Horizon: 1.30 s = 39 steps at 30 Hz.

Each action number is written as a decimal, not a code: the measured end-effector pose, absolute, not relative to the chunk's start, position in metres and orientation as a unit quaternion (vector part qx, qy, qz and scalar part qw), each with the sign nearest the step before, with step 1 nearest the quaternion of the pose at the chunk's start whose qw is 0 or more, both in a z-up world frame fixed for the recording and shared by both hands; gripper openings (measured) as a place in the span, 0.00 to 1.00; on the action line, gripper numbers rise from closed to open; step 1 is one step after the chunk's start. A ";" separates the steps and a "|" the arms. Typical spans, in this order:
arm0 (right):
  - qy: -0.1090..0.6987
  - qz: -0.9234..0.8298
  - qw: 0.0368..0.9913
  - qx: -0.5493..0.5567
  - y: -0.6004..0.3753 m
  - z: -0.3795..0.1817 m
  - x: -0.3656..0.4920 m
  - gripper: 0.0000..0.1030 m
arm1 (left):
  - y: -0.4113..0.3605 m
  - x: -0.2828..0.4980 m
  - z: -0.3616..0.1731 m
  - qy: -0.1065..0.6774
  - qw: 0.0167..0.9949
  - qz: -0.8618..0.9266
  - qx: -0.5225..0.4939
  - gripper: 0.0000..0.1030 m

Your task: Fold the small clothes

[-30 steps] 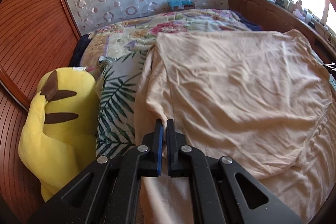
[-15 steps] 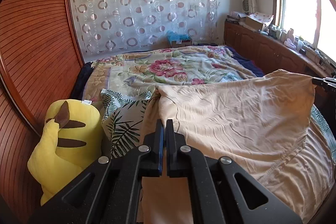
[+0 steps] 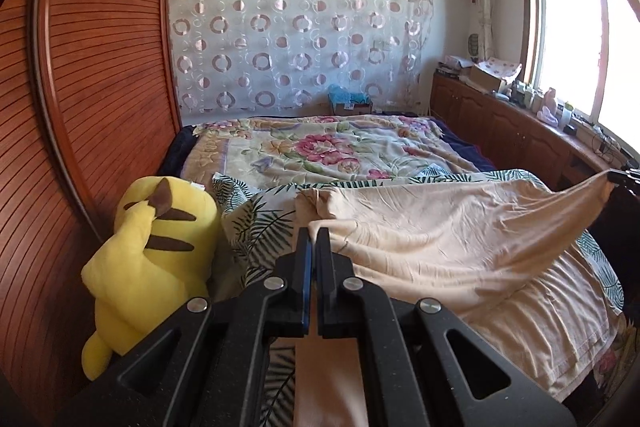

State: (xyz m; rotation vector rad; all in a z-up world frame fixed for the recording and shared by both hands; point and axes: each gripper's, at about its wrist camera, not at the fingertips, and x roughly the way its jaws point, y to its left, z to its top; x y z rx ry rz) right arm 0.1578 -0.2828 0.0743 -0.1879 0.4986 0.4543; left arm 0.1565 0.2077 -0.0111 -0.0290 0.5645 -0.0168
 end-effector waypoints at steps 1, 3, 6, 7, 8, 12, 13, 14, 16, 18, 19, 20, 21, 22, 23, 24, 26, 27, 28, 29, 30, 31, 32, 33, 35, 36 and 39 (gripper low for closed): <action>0.244 0.224 0.939 -0.094 -0.284 0.075 0.151 0.02 | 0.210 0.149 -0.011 0.278 0.961 -0.006 -0.015 0.02; 0.241 0.226 0.939 -0.098 -0.286 0.075 0.134 0.02 | 0.213 0.136 -0.011 0.276 0.961 -0.004 -0.014 0.02; 0.236 0.227 0.939 -0.104 -0.292 0.077 0.106 0.02 | 0.217 0.116 -0.011 0.273 0.962 -0.003 -0.018 0.02; 0.235 0.228 0.939 -0.105 -0.294 0.078 0.098 0.02 | 0.218 0.110 -0.012 0.274 0.962 -0.002 -0.019 0.02; 0.233 0.228 0.940 -0.104 -0.297 0.078 0.090 0.02 | 0.219 0.105 -0.012 0.276 0.961 -0.001 -0.020 0.02; 0.242 0.227 0.938 -0.098 -0.307 0.075 0.065 0.02 | 0.228 0.094 -0.024 0.294 0.955 0.005 -0.026 0.02; 0.246 0.227 0.937 -0.097 -0.308 0.073 0.063 0.02 | 0.230 0.095 -0.032 0.304 0.952 0.007 -0.027 0.02; 0.253 0.226 0.936 -0.095 -0.310 0.066 0.064 0.02 | 0.231 0.094 -0.040 0.314 0.949 0.008 -0.027 0.02; 0.274 0.224 0.931 -0.086 -0.310 0.051 0.064 0.02 | 0.234 0.098 -0.060 0.336 0.941 0.010 -0.032 0.02; 0.304 0.219 0.923 -0.087 -0.307 0.026 0.075 0.02 | 0.234 0.101 -0.083 0.356 0.934 0.013 -0.036 0.02; 0.317 0.217 0.919 -0.088 -0.307 0.014 0.081 0.02 | 0.234 0.102 -0.092 0.359 0.932 0.016 -0.041 0.02; 0.328 0.215 0.916 -0.086 -0.306 0.003 0.086 0.02 | 0.234 0.100 -0.096 0.361 0.931 0.016 -0.046 0.02; 0.339 0.215 0.912 -0.083 -0.305 -0.007 0.091 0.02 | 0.234 0.100 -0.101 0.365 0.929 0.014 -0.053 0.02; 0.348 0.213 0.909 -0.083 -0.305 -0.014 0.095 0.02 | 0.234 0.099 -0.105 0.368 0.928 0.015 -0.056 0.03; 0.354 0.209 0.908 -0.085 -0.304 -0.021 0.098 0.02 | 0.232 0.099 -0.106 0.371 0.927 0.015 -0.056 0.03; 0.358 0.208 0.906 -0.085 -0.300 -0.023 0.102 0.02 | 0.232 0.099 -0.108 0.373 0.926 0.012 -0.057 0.03; 0.364 0.210 0.904 -0.081 -0.297 -0.027 0.106 0.02 | 0.231 0.099 -0.112 0.379 0.924 0.009 -0.058 0.03; 0.363 0.211 0.904 -0.078 -0.295 -0.026 0.108 0.02 | 0.231 0.099 -0.113 0.382 0.922 0.005 -0.060 0.03; 0.363 0.215 0.904 -0.074 -0.294 -0.026 0.109 0.02 | 0.230 0.099 -0.115 0.386 0.921 0.000 -0.062 0.03; 0.361 0.220 0.904 -0.069 -0.291 -0.024 0.109 0.02 | 0.231 0.098 -0.116 0.388 0.920 -0.003 -0.062 0.03; 0.358 0.225 0.904 -0.066 -0.291 -0.024 0.110 0.02 | 0.230 0.098 -0.117 0.389 0.919 -0.002 -0.060 0.03; 0.354 0.233 0.903 -0.062 -0.288 -0.020 0.108 0.02 | 0.228 0.097 -0.118 0.389 0.919 0.000 -0.059 0.03; 0.350 0.243 0.903 -0.057 -0.284 -0.016 0.106 0.02 | 0.228 0.097 -0.119 0.390 0.919 -0.001 -0.059 0.03; 0.344 0.253 0.903 -0.051 -0.283 -0.011 0.103 0.02 | 0.227 0.097 -0.119 0.391 0.918 -0.005 -0.060 0.03; 0.325 0.278 0.903 -0.045 -0.274 0.006 0.095 0.02 | 0.226 0.097 -0.121 0.394 0.917 -0.006 -0.061 0.04; 0.316 0.287 0.903 -0.044 -0.269 0.015 0.091 0.02 | 0.225 0.097 -0.121 0.394 0.917 -0.008 -0.061 0.06; 0.286 0.312 0.905 -0.036 -0.259 0.043 0.081 0.02 | 0.224 0.096 -0.120 0.393 0.917 -0.017 -0.063 0.23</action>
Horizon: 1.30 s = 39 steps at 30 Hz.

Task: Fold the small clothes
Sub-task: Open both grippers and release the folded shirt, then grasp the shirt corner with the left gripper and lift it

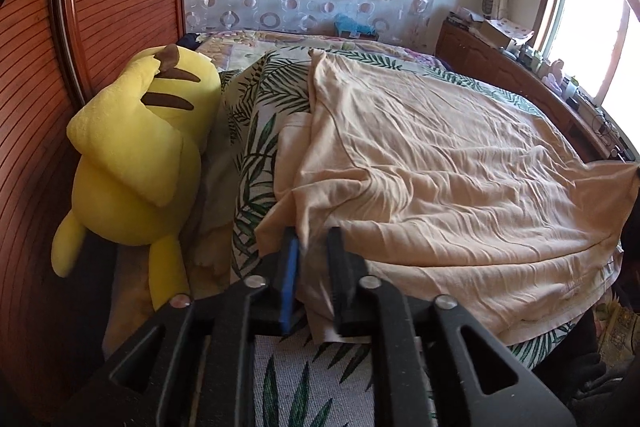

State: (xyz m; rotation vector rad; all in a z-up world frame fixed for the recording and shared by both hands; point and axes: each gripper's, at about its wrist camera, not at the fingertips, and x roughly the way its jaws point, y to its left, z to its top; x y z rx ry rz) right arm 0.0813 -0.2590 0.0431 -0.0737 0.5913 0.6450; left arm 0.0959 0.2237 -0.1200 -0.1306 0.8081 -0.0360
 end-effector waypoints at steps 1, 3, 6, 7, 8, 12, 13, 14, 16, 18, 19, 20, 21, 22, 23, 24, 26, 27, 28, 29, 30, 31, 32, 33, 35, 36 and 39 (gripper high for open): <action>0.278 0.315 0.907 -0.035 -0.258 0.050 0.077 0.02 | 0.223 0.096 -0.119 0.393 0.917 -0.021 -0.065 0.27; 0.271 0.311 0.910 -0.039 -0.256 0.056 0.074 0.02 | 0.221 0.095 -0.118 0.393 0.917 -0.024 -0.066 0.38; 0.288 0.287 0.912 -0.045 -0.264 0.042 0.071 0.02 | 0.220 0.095 -0.117 0.389 0.918 -0.025 -0.068 0.39; 0.297 0.275 0.913 -0.047 -0.267 0.034 0.071 0.02 | 0.220 0.095 -0.117 0.388 0.919 -0.023 -0.068 0.39; 0.305 0.257 0.916 -0.051 -0.272 0.027 0.070 0.02 | 0.219 0.096 -0.117 0.389 0.919 -0.020 -0.067 0.39; 0.353 0.196 0.914 -0.042 -0.302 -0.013 0.076 0.02 | 0.218 0.099 -0.122 0.399 0.915 -0.013 -0.061 0.39; 0.364 0.190 0.911 -0.036 -0.308 -0.023 0.077 0.02 | 0.217 0.100 -0.123 0.402 0.914 -0.010 -0.058 0.39; 0.374 0.185 0.908 -0.032 -0.311 -0.034 0.076 0.02 | 0.217 0.100 -0.125 0.404 0.913 -0.009 -0.057 0.39; 0.388 0.187 0.902 -0.025 -0.313 -0.048 0.076 0.02 | 0.217 0.101 -0.128 0.410 0.910 -0.005 -0.059 0.39; 0.390 0.187 0.901 -0.026 -0.310 -0.055 0.074 0.02 | 0.217 0.102 -0.131 0.416 0.907 -0.003 -0.061 0.39; 0.389 0.186 0.902 -0.027 -0.308 -0.057 0.074 0.02 | 0.217 0.102 -0.133 0.419 0.906 -0.002 -0.061 0.39; 0.386 0.186 0.903 -0.028 -0.306 -0.058 0.073 0.02 | 0.216 0.102 -0.133 0.417 0.907 0.000 -0.058 0.39; 0.381 0.189 0.905 -0.026 -0.306 -0.056 0.073 0.02 | 0.214 0.102 -0.133 0.418 0.907 0.002 -0.054 0.39; 0.378 0.192 0.905 -0.025 -0.303 -0.055 0.072 0.02 | 0.214 0.102 -0.133 0.417 0.907 0.004 -0.052 0.40; 0.376 0.194 0.906 -0.026 -0.304 -0.052 0.074 0.02 | 0.213 0.103 -0.133 0.417 0.908 0.005 -0.051 0.40; 0.375 0.193 0.906 -0.029 -0.304 -0.056 0.077 0.02 | 0.212 0.103 -0.134 0.415 0.908 0.007 -0.051 0.40; 0.372 0.187 0.908 -0.037 -0.301 -0.056 0.080 0.03 | 0.211 0.103 -0.134 0.412 0.910 0.011 -0.049 0.42; 0.373 0.187 0.908 -0.038 -0.299 -0.058 0.082 0.05 | 0.211 0.104 -0.134 0.412 0.910 0.014 -0.051 0.42; 0.374 0.188 0.907 -0.040 -0.298 -0.058 0.084 0.11 | 0.211 0.104 -0.134 0.412 0.909 0.016 -0.053 0.42; 0.374 0.186 0.907 -0.041 -0.297 -0.059 0.085 0.15 | 0.210 0.104 -0.134 0.413 0.909 0.016 -0.054 0.42; 0.372 0.185 0.909 -0.041 -0.296 -0.058 0.086 0.25 | 0.208 0.103 -0.134 0.413 0.909 0.015 -0.055 0.42; 0.368 0.185 0.910 -0.039 -0.295 -0.057 0.086 0.36 | 0.207 0.102 -0.134 0.413 0.909 0.014 -0.057 0.42; 0.364 0.188 0.912 -0.034 -0.295 -0.056 0.086 0.41 | 0.205 0.101 -0.134 0.414 0.908 0.011 -0.058 0.42; 0.361 0.192 0.912 -0.028 -0.296 -0.056 0.086 0.45 | 0.203 0.100 -0.134 0.415 0.908 0.010 -0.058 0.40; 0.357 0.192 0.914 -0.023 -0.297 -0.053 0.085 0.47 | 0.198 0.098 -0.133 0.414 0.909 0.005 -0.051 0.28; 0.356 0.190 0.915 -0.022 -0.296 -0.053 0.086 0.48 | 0.195 0.097 -0.133 0.414 0.909 -0.003 -0.051 0.18; 0.354 0.192 0.915 -0.015 -0.296 -0.054 0.089 0.48 | 0.188 0.097 -0.131 0.415 0.909 -0.010 -0.048 0.07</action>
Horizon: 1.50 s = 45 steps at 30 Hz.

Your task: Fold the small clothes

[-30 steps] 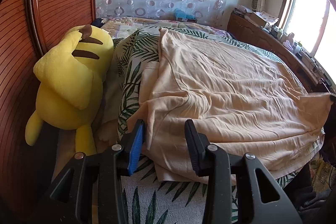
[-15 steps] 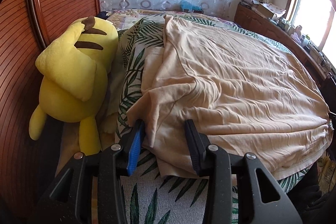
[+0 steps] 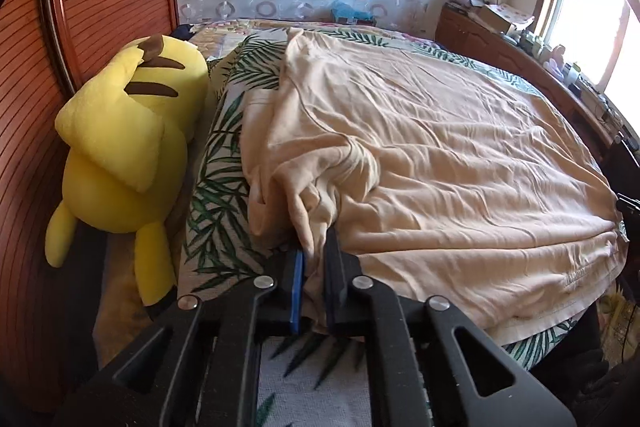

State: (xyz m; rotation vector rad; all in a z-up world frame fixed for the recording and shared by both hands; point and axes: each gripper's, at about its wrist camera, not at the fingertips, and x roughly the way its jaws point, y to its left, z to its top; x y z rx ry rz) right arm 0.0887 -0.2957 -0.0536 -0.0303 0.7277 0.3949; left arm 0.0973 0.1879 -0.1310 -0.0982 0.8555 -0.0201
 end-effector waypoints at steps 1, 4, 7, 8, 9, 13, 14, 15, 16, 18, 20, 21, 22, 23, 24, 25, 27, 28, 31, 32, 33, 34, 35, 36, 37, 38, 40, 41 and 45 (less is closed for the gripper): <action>0.353 0.193 0.915 -0.012 -0.296 -0.054 0.089 0.48 | 0.185 0.097 -0.128 0.413 0.909 -0.018 -0.052 0.07; 0.350 0.197 0.916 -0.002 -0.297 -0.056 0.090 0.48 | 0.177 0.095 -0.113 0.395 0.915 -0.040 -0.066 0.07; 0.347 0.195 0.917 0.002 -0.299 -0.056 0.090 0.48 | 0.160 0.093 -0.089 0.368 0.925 -0.064 -0.069 0.07; 0.347 0.193 0.918 0.006 -0.300 -0.058 0.090 0.48 | 0.152 0.093 -0.081 0.361 0.927 -0.076 -0.068 0.07; 0.348 0.194 0.917 0.010 -0.301 -0.058 0.090 0.48 | 0.143 0.094 -0.072 0.353 0.930 -0.087 -0.063 0.07; 0.351 0.197 0.915 0.019 -0.306 -0.059 0.090 0.48 | 0.105 0.100 -0.048 0.328 0.935 -0.128 -0.045 0.07; 0.351 0.196 0.915 0.019 -0.307 -0.058 0.089 0.48 | 0.094 0.103 -0.042 0.321 0.936 -0.141 -0.044 0.07; 0.351 0.197 0.915 0.020 -0.308 -0.058 0.089 0.48 | 0.086 0.105 -0.038 0.316 0.936 -0.151 -0.045 0.07; 0.352 0.199 0.915 0.021 -0.308 -0.058 0.088 0.48 | 0.078 0.108 -0.035 0.313 0.935 -0.161 -0.045 0.07; 0.351 0.199 0.915 0.019 -0.309 -0.058 0.087 0.48 | 0.061 0.115 -0.030 0.307 0.933 -0.182 -0.050 0.07; 0.348 0.197 0.916 0.013 -0.308 -0.057 0.085 0.48 | 0.044 0.121 -0.026 0.306 0.929 -0.201 -0.052 0.07; 0.346 0.196 0.917 0.010 -0.308 -0.056 0.084 0.48 | 0.036 0.124 -0.023 0.304 0.928 -0.210 -0.051 0.07; 0.344 0.196 0.918 0.009 -0.309 -0.055 0.083 0.48 | 0.029 0.128 -0.021 0.302 0.927 -0.218 -0.051 0.07; 0.343 0.197 0.919 0.009 -0.310 -0.054 0.082 0.48 | 0.020 0.130 -0.017 0.300 0.925 -0.229 -0.052 0.07; 0.341 0.197 0.919 0.011 -0.312 -0.053 0.082 0.48 | 0.012 0.132 -0.012 0.297 0.923 -0.239 -0.051 0.07; 0.339 0.197 0.920 0.013 -0.314 -0.051 0.081 0.48 | 0.002 0.134 -0.007 0.294 0.921 -0.250 -0.048 0.07; 0.333 0.196 0.922 0.017 -0.319 -0.048 0.078 0.48 | -0.015 0.137 0.002 0.288 0.918 -0.270 -0.044 0.07; 0.331 0.196 0.923 0.020 -0.321 -0.046 0.077 0.48 | -0.024 0.138 0.006 0.287 0.915 -0.281 -0.042 0.07; 0.325 0.192 0.926 0.028 -0.328 -0.044 0.074 0.48 | -0.054 0.141 0.017 0.288 0.900 -0.325 -0.036 0.07; 0.325 0.192 0.926 0.030 -0.330 -0.045 0.074 0.48 | -0.067 0.142 0.020 0.287 0.897 -0.335 -0.027 0.07; 0.327 0.191 0.925 0.031 -0.331 -0.046 0.075 0.48 | -0.078 0.143 0.022 0.287 0.895 -0.340 -0.019 0.07; 0.328 0.190 0.925 0.030 -0.332 -0.047 0.074 0.48 | -0.090 0.145 0.022 0.290 0.891 -0.349 -0.012 0.07; 0.327 0.189 0.925 0.030 -0.333 -0.048 0.074 0.48 | -0.097 0.147 0.022 0.293 0.889 -0.352 -0.008 0.07; 0.327 0.188 0.926 0.031 -0.334 -0.049 0.073 0.48 | -0.105 0.149 0.019 0.298 0.886 -0.355 -0.002 0.07; 0.327 0.189 0.925 0.033 -0.336 -0.050 0.073 0.48 | -0.112 0.151 0.015 0.304 0.884 -0.355 0.003 0.07; 0.327 0.190 0.925 0.035 -0.337 -0.051 0.073 0.48 | -0.117 0.152 0.011 0.310 0.882 -0.355 0.008 0.07; 0.328 0.191 0.925 0.035 -0.340 -0.051 0.073 0.48 | -0.121 0.153 0.002 0.320 0.881 -0.347 0.014 0.07; 0.328 0.191 0.924 0.035 -0.340 -0.052 0.073 0.48 | -0.122 0.155 -0.002 0.325 0.881 -0.345 0.017 0.07; 0.331 0.192 0.923 0.034 -0.344 -0.054 0.074 0.48 | -0.124 0.150 -0.022 0.348 0.870 -0.347 0.034 0.23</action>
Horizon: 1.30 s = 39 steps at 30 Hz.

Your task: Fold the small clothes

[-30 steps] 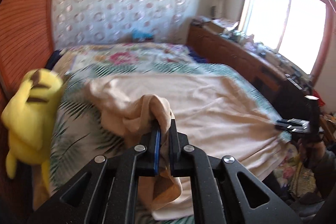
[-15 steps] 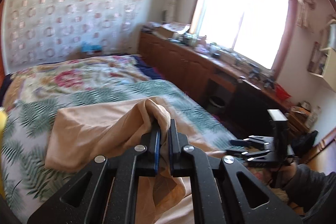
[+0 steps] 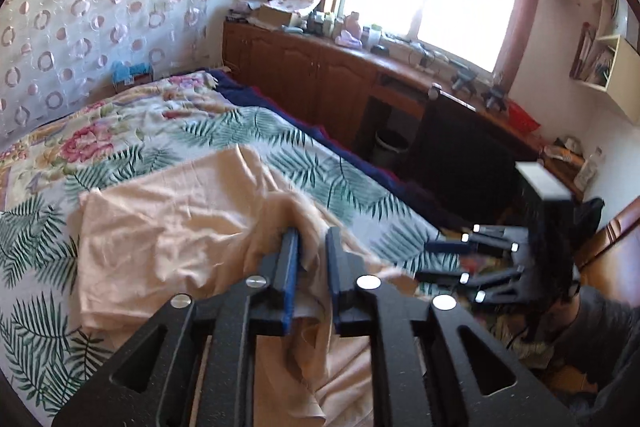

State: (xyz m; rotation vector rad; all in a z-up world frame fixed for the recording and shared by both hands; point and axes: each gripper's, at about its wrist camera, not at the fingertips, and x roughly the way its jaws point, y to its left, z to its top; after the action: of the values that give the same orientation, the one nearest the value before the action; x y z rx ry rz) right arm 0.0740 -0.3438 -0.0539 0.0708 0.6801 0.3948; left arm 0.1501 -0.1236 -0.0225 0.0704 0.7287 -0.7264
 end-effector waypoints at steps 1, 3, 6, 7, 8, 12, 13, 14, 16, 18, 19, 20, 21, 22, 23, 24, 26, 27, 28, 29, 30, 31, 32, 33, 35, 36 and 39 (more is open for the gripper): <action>0.332 0.192 0.923 0.035 -0.344 -0.054 0.075 0.48 | -0.120 0.148 -0.027 0.352 0.870 -0.342 0.037 0.29; 0.331 0.192 0.923 0.035 -0.345 -0.054 0.074 0.48 | -0.113 0.150 -0.035 0.363 0.870 -0.332 0.039 0.43; 0.331 0.195 0.923 0.035 -0.344 -0.053 0.075 0.48 | -0.094 0.145 -0.048 0.374 0.871 -0.317 0.036 0.43; 0.330 0.196 0.923 0.032 -0.343 -0.052 0.076 0.48 | -0.085 0.142 -0.052 0.376 0.873 -0.307 0.036 0.43; 0.330 0.198 0.922 0.030 -0.341 -0.051 0.077 0.48 | -0.079 0.141 -0.057 0.378 0.875 -0.302 0.036 0.43; 0.326 0.213 0.921 0.019 -0.329 -0.046 0.085 0.48 | -0.050 0.135 -0.074 0.396 0.877 -0.269 0.034 0.44; 0.324 0.216 0.921 0.016 -0.325 -0.044 0.087 0.48 | -0.043 0.131 -0.078 0.397 0.879 -0.262 0.035 0.44; 0.322 0.220 0.921 0.013 -0.321 -0.042 0.089 0.48 | -0.038 0.129 -0.082 0.400 0.880 -0.255 0.037 0.44; 0.315 0.227 0.921 0.009 -0.311 -0.036 0.092 0.48 | -0.027 0.125 -0.090 0.405 0.881 -0.242 0.042 0.51; 0.307 0.236 0.922 0.002 -0.300 -0.030 0.096 0.48 | -0.015 0.124 -0.098 0.411 0.882 -0.229 0.039 0.58; 0.303 0.239 0.923 -0.001 -0.296 -0.028 0.097 0.48 | -0.010 0.125 -0.101 0.414 0.882 -0.222 0.037 0.58; 0.299 0.243 0.923 -0.005 -0.290 -0.024 0.098 0.48 | -0.007 0.125 -0.103 0.416 0.883 -0.216 0.037 0.58; 0.298 0.247 0.922 -0.009 -0.285 -0.023 0.101 0.48 | -0.003 0.125 -0.106 0.418 0.883 -0.210 0.037 0.58; 0.298 0.250 0.921 -0.014 -0.280 -0.023 0.103 0.48 | 0.000 0.126 -0.109 0.420 0.883 -0.206 0.036 0.58; 0.298 0.253 0.920 -0.022 -0.274 -0.022 0.105 0.48 | 0.002 0.128 -0.111 0.422 0.882 -0.204 0.034 0.59; 0.300 0.253 0.919 -0.030 -0.269 -0.023 0.108 0.48 | 0.004 0.128 -0.114 0.425 0.882 -0.202 0.032 0.59; 0.309 0.251 0.916 -0.052 -0.258 -0.027 0.115 0.48 | 0.006 0.130 -0.118 0.428 0.882 -0.197 0.030 0.59; 0.315 0.247 0.914 -0.061 -0.253 -0.030 0.120 0.48 | 0.006 0.130 -0.121 0.430 0.881 -0.193 0.029 0.59; 0.322 0.242 0.913 -0.068 -0.251 -0.033 0.123 0.48 | 0.006 0.132 -0.123 0.432 0.881 -0.191 0.028 0.59; 0.331 0.236 0.911 -0.074 -0.248 -0.037 0.128 0.48 | 0.006 0.133 -0.125 0.434 0.880 -0.190 0.024 0.59; 0.337 0.234 0.909 -0.076 -0.247 -0.039 0.132 0.48 | 0.007 0.131 -0.125 0.431 0.882 -0.189 0.024 0.59; 0.344 0.233 0.906 -0.078 -0.245 -0.042 0.136 0.48 | 0.007 0.130 -0.126 0.430 0.883 -0.189 0.022 0.59; 0.349 0.232 0.905 -0.079 -0.243 -0.044 0.139 0.48 | 0.008 0.131 -0.125 0.429 0.883 -0.190 0.020 0.59; 0.351 0.229 0.904 -0.081 -0.241 -0.044 0.141 0.48 | 0.009 0.131 -0.125 0.429 0.883 -0.190 0.016 0.59; 0.358 0.233 0.900 -0.083 -0.240 -0.048 0.145 0.48 | 0.011 0.131 -0.125 0.429 0.883 -0.189 0.011 0.59; 0.360 0.237 0.898 -0.085 -0.239 -0.047 0.144 0.48 | 0.012 0.131 -0.124 0.428 0.884 -0.188 0.009 0.59; 0.366 0.249 0.891 -0.094 -0.236 -0.050 0.142 0.24 | 0.014 0.131 -0.120 0.424 0.886 -0.188 0.003 0.59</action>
State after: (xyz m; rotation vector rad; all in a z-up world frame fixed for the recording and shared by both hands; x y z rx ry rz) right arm 0.1415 -0.2364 -0.0496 -0.1961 0.7605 0.5173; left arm 0.1313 0.0144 -0.1205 0.0057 0.8809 -0.3917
